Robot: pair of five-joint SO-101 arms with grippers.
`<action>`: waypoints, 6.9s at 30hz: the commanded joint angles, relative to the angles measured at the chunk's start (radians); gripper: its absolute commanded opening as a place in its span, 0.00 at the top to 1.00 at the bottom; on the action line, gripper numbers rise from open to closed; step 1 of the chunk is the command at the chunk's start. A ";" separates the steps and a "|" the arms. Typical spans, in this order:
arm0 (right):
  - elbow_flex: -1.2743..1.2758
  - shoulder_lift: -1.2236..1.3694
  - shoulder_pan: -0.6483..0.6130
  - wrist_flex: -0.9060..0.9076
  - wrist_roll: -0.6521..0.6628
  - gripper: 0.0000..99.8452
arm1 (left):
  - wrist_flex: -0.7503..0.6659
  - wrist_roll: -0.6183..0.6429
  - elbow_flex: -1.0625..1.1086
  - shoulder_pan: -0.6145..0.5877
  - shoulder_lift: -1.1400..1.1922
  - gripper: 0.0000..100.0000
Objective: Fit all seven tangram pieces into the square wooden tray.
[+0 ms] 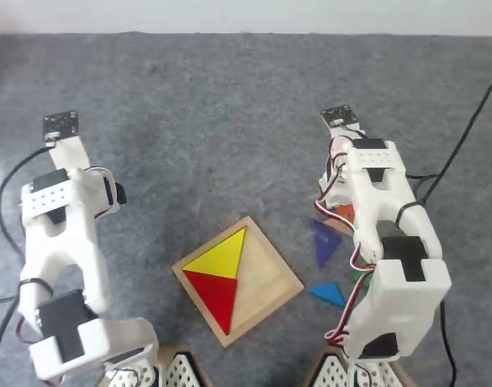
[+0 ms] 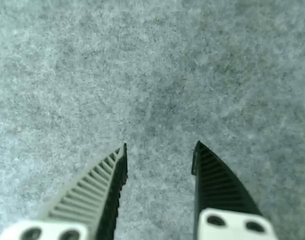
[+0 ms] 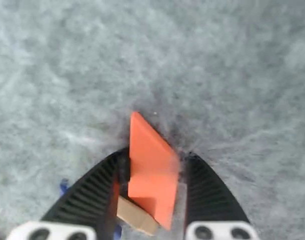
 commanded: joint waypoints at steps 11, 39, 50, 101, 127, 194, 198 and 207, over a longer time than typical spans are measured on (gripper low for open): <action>-0.138 -0.268 -0.008 0.208 -0.015 0.95 | -0.020 0.017 -0.005 0.003 -0.015 0.79; 0.345 -0.506 -0.680 -0.035 -0.399 0.99 | -0.021 0.017 -0.005 0.002 -0.015 0.79; 0.402 -0.499 -0.656 -0.030 -0.396 0.97 | -0.021 0.015 -0.007 0.002 -0.015 0.79; 0.457 -0.532 -0.699 0.077 -0.215 0.53 | -0.021 0.015 -0.007 0.000 -0.015 0.79; 0.555 -0.435 -0.486 -0.079 -0.052 0.53 | -0.020 0.015 -0.007 0.000 -0.015 0.79; 0.226 -0.357 -0.447 0.016 -0.281 0.53 | -0.021 0.015 -0.007 -0.008 -0.015 0.79; 0.224 -0.357 -0.392 0.015 -0.278 0.53 | -0.021 0.015 -0.007 -0.008 -0.015 0.79; 0.190 -0.358 -0.337 0.015 -0.232 0.53 | -0.021 0.015 -0.007 -0.008 -0.015 0.79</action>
